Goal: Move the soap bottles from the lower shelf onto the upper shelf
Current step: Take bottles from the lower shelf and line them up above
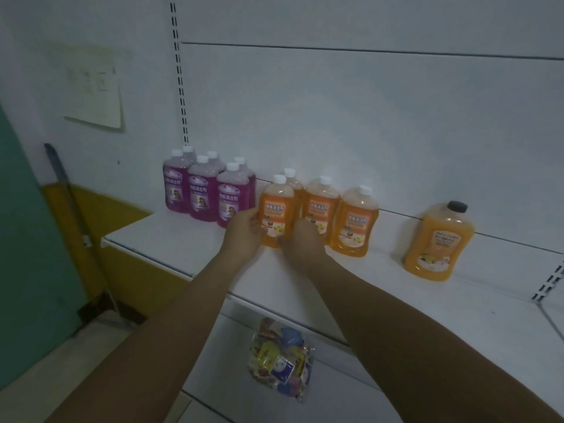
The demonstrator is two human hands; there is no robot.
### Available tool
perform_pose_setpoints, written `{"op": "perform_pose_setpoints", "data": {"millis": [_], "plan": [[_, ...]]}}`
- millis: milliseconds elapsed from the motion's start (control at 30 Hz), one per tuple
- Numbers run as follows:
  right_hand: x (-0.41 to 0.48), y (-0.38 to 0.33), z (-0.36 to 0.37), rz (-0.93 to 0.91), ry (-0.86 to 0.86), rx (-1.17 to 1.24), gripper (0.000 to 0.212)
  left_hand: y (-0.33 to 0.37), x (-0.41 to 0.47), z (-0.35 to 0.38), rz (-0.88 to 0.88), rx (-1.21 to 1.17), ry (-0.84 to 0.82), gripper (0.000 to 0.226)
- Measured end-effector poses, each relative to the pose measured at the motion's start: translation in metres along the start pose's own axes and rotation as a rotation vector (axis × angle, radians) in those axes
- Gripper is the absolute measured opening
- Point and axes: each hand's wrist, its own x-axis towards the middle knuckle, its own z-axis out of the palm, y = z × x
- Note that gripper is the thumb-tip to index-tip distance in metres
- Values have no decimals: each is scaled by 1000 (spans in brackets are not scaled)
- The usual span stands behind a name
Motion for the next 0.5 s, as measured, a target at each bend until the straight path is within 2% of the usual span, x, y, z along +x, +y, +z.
{"op": "perform_pose_setpoints", "data": {"millis": [233,300,400,500], "plan": [[2,1,2,-5,65,34,5,-13,13,1,-14,-17,-67,41],[-3,-4,-1,9,53,56,12,-9,10,0,-9,-11,-70,38],[-23,-16,-15,49,-14,-2,32,12,-4,-5,42,46,-31,19],[-70,-23,-43,-92,-37,-37,40,37,-30,-15,157,115,75,21]]}}
